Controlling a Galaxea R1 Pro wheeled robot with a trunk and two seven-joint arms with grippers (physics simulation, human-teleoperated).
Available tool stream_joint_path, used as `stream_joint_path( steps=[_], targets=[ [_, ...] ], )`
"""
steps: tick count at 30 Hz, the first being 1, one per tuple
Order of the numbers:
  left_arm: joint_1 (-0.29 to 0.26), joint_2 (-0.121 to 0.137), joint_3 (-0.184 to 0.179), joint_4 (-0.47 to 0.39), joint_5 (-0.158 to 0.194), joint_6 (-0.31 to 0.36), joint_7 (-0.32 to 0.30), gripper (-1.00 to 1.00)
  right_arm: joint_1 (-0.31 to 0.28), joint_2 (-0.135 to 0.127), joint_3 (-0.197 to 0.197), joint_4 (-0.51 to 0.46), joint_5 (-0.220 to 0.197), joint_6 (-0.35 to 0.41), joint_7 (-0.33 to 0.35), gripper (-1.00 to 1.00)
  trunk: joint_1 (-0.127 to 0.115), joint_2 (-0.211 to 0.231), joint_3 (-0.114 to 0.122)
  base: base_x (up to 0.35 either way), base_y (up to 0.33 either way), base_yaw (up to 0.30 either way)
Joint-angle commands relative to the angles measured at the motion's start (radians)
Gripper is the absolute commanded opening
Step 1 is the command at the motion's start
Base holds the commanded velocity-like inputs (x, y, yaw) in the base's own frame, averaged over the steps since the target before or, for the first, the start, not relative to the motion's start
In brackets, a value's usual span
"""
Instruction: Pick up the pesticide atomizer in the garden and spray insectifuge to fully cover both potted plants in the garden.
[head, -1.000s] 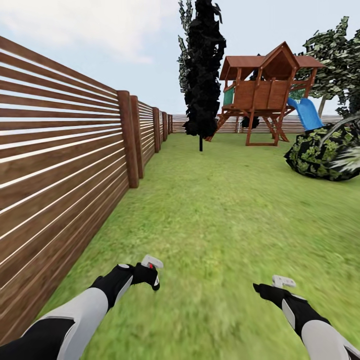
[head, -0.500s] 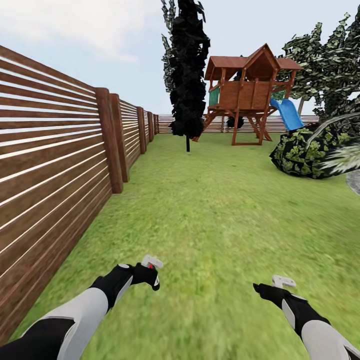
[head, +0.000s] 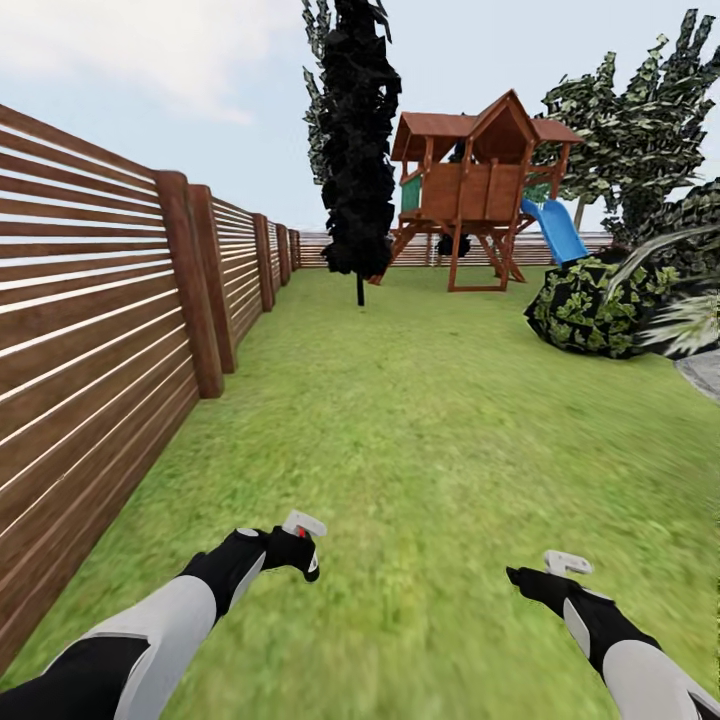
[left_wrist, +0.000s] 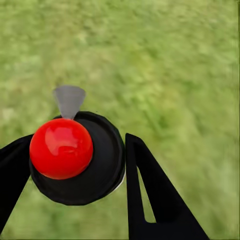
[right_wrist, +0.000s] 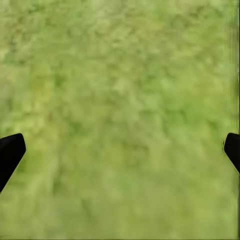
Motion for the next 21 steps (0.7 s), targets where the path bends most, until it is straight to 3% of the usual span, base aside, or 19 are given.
stream_joint_path(
  steps=[1,16,21],
  targets=[
    [0.0,0.0,-0.002,-0.003,0.001,0.007,-0.003,-1.0,-0.001,0.001,-0.008,-0.002,0.008,0.005,0.007,1.0,0.0,0.0,-0.001,0.336,0.0,-0.211],
    [-0.001,0.0,-0.002,-0.003,0.001,0.007,-0.003,-1.0,-0.001,0.002,-0.008,-0.001,0.009,0.005,0.007,1.0,0.0,0.0,0.0,0.336,0.0,-0.031],
    [0.0,0.0,-0.002,-0.003,0.001,0.007,-0.003,-1.0,-0.001,0.002,-0.008,-0.001,0.007,0.005,0.007,1.0,0.0,0.0,0.0,0.336,0.0,-0.157]
  ],
)
